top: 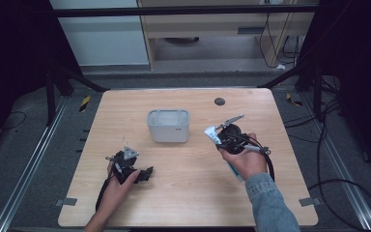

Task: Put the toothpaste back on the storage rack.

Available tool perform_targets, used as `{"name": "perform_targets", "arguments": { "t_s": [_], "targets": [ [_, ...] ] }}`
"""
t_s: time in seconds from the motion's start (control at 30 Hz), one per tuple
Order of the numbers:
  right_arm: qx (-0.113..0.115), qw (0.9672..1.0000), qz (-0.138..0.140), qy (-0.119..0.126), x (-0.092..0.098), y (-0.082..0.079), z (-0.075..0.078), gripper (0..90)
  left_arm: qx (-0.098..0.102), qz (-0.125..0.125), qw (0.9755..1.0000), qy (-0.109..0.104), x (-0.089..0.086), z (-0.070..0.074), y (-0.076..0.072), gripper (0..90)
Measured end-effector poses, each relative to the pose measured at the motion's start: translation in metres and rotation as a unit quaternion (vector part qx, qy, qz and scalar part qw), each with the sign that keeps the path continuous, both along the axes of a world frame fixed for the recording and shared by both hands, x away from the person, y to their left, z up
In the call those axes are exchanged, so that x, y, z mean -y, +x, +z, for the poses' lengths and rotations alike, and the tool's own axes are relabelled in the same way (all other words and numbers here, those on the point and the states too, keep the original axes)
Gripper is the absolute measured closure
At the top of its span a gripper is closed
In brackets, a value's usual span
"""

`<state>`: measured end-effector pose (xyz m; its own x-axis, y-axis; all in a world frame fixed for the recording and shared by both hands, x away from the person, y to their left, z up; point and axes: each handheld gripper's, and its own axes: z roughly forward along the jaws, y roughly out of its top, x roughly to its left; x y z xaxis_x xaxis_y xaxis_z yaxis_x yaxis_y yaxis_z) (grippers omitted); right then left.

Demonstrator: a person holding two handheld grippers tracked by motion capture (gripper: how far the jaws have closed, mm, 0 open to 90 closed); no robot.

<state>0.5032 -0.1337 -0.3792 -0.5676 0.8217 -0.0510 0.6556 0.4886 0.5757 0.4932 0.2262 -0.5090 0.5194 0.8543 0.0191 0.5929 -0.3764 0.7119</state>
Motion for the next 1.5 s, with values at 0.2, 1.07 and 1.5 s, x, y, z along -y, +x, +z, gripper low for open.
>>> {"name": "perform_targets", "arguments": {
  "t_s": [0.2,1.07,1.5],
  "targets": [
    [0.02,0.9995,-0.021,0.01,0.014,0.0,0.008,78.9,0.0,0.0,1.0,0.0,0.0,0.0,0.0,0.0],
    [0.108,0.9884,-0.034,0.101,0.004,0.003,0.025,78.9,0.0,0.0,1.0,0.0,0.0,0.0,0.0,0.0],
    [0.133,0.9835,-0.023,0.12,-0.023,0.011,0.025,79.0,0.0,0.0,1.0,0.0,0.0,0.0,0.0,0.0]
  ]
}}
